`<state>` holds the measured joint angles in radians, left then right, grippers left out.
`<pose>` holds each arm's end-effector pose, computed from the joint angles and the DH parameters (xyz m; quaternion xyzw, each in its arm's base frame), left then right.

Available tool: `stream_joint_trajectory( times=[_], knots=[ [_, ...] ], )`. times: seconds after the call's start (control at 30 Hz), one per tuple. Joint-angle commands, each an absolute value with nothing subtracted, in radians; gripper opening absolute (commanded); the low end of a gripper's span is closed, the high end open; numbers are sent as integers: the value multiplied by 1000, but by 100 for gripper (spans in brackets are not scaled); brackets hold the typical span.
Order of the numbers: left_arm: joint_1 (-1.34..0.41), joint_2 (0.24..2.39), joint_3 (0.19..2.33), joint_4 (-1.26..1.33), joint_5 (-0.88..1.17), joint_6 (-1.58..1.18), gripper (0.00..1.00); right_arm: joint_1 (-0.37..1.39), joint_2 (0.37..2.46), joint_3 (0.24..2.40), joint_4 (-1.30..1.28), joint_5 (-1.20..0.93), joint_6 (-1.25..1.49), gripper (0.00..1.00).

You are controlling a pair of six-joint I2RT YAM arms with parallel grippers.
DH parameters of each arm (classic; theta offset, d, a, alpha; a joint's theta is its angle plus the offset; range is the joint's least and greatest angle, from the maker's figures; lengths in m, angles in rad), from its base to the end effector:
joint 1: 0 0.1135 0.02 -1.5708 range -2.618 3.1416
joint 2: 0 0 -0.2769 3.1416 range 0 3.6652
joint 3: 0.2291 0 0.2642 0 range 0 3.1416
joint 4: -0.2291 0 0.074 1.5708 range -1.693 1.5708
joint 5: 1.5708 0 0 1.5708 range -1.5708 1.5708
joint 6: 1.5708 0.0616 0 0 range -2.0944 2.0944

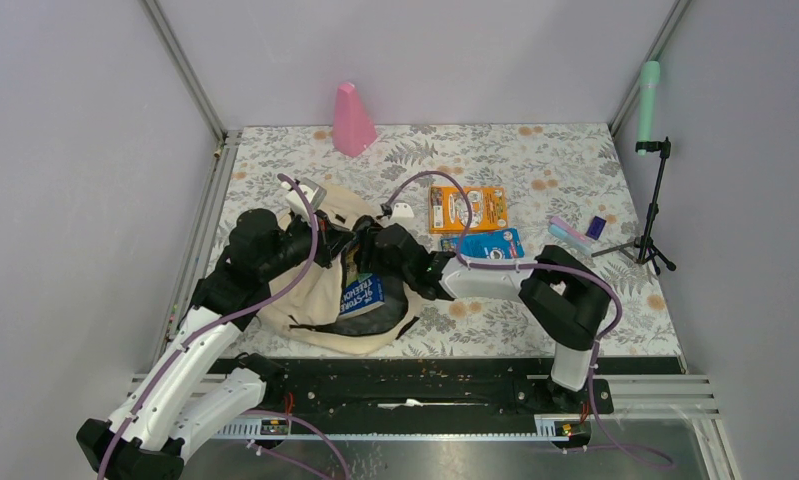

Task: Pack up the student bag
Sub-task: Place the book in the student bag, then pick up the book from the center of the board.

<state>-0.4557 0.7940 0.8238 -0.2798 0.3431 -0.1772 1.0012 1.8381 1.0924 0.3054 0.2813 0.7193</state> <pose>0.1787 -0.1107 0.3460 0.2117 0.7561 -0.3162 0.5325 0.2535 0.3641 0.1933 -0.0431 0.8384 0.3248 0.4356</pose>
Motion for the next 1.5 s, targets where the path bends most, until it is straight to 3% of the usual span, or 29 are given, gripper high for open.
stream_joint_trajectory(
  times=[0.0, 0.13, 0.33, 0.5, 0.6, 0.7, 0.97, 1.17, 1.47],
  knots=[
    [-453, 775, 844, -167, 367, -175, 0, 1005, 1749, 1068, 350, 355, 632, 68],
    [-453, 777, 842, -167, 359, -173, 0, 1006, 1702, 1030, 359, 344, 589, 74],
    [-453, 784, 844, -176, 330, -173, 0, 1011, 1566, 957, 382, 215, 491, 75],
    [-453, 787, 845, -180, 317, -173, 0, 1010, 1409, 927, 244, 183, 433, 82],
    [-453, 784, 844, -182, 311, -172, 0, 1004, 1336, 905, 151, 229, 411, 90],
    [-454, 782, 845, -185, 304, -170, 0, 968, 1276, 891, 56, 239, 395, 91],
    [-453, 777, 842, -186, 282, -170, 0, 708, 1133, 764, -81, 149, 431, 94],
    [-453, 787, 844, -183, 281, -181, 0, 453, 1077, 670, -146, -19, 494, 91],
    [-453, 776, 842, -187, 264, -178, 0, 210, 1043, 549, -213, -97, 561, 89]
  ],
)
